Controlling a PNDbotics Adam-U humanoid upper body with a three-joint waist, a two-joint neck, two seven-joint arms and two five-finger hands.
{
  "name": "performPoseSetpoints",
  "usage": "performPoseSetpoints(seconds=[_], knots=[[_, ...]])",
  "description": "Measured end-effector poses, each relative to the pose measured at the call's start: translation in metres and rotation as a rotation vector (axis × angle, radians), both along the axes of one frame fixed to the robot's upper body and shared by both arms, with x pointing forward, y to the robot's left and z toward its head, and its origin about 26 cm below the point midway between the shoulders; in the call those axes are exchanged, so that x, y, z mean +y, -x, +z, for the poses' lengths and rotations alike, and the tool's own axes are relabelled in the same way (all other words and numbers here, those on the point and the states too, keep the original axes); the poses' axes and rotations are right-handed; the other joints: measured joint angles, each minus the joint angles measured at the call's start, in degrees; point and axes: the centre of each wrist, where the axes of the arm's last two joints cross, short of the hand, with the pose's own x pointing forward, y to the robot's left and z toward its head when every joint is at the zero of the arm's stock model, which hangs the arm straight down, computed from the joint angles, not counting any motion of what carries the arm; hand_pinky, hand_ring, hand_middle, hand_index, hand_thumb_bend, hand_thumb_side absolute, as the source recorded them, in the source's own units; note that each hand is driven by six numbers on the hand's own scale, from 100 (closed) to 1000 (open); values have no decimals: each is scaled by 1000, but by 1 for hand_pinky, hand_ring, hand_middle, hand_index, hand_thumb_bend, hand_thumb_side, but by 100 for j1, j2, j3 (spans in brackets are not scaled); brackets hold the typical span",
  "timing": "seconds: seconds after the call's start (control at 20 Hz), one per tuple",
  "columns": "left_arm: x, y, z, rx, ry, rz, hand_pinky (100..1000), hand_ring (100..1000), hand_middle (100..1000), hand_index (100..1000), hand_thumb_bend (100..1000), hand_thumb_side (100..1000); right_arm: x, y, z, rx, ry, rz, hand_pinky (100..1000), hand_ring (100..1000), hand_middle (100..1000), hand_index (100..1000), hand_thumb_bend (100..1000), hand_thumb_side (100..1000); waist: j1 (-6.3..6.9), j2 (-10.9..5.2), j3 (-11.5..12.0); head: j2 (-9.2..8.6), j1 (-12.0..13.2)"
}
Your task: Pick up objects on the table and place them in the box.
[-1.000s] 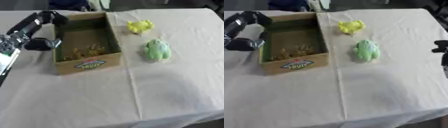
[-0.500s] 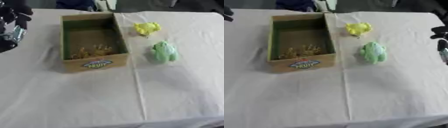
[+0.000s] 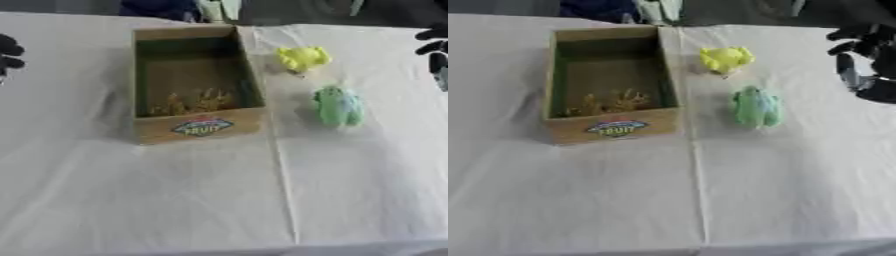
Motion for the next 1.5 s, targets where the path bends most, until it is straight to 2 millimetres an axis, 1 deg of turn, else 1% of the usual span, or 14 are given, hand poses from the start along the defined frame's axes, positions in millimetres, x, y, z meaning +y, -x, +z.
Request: performPoseSetpoints(seconds=[0.1,0.15,0.2,0.3,0.4,0.5,0.7,0.75,1.0,1.05,1.5], knots=[[-2,0,-3,6,17,-1,703,712,636,808,100,328,3,-6,3,17,19,3,723,842,740,803,101,135,12,19,71,0,-59],[-3,1,-4,10,25,-2,703,712,635,808,100,331,6,-9,3,26,28,6,730,849,749,808,120,146,14,33,98,0,-84],[-4,1,-6,14,31,-2,703,712,635,808,100,342,8,-12,2,36,34,8,747,877,779,828,165,185,14,42,122,0,-108],[-6,2,-8,20,40,-3,703,712,634,808,100,346,14,-17,1,53,51,15,767,902,805,842,205,225,15,61,176,0,-145],[-7,2,-10,29,41,0,703,711,634,808,100,351,20,-22,0,70,63,22,774,911,814,850,235,241,15,93,232,-1,-177],[-8,2,-11,33,41,0,703,712,634,809,100,359,25,-25,-2,90,78,26,788,923,825,862,311,267,14,108,279,-2,-204],[-9,2,-13,39,44,-3,703,711,634,809,100,368,35,-32,-7,118,114,33,795,928,827,871,398,283,9,140,352,-2,-246],[-10,2,-13,41,46,-4,703,711,634,809,100,370,37,-33,-8,123,125,35,794,927,827,873,404,316,8,143,363,-2,-256],[-12,1,-15,49,45,-9,703,710,633,809,100,375,45,-36,-13,143,191,34,794,926,827,877,432,350,-3,168,381,-2,-277],[-12,1,-16,51,47,-8,704,710,633,809,100,382,46,-36,-15,148,202,32,793,926,827,878,436,368,-5,169,381,-2,-277],[-12,-1,-19,64,46,-3,704,709,633,810,100,392,47,-36,-29,174,322,-1,791,919,828,881,467,420,-24,176,362,-2,-274]])
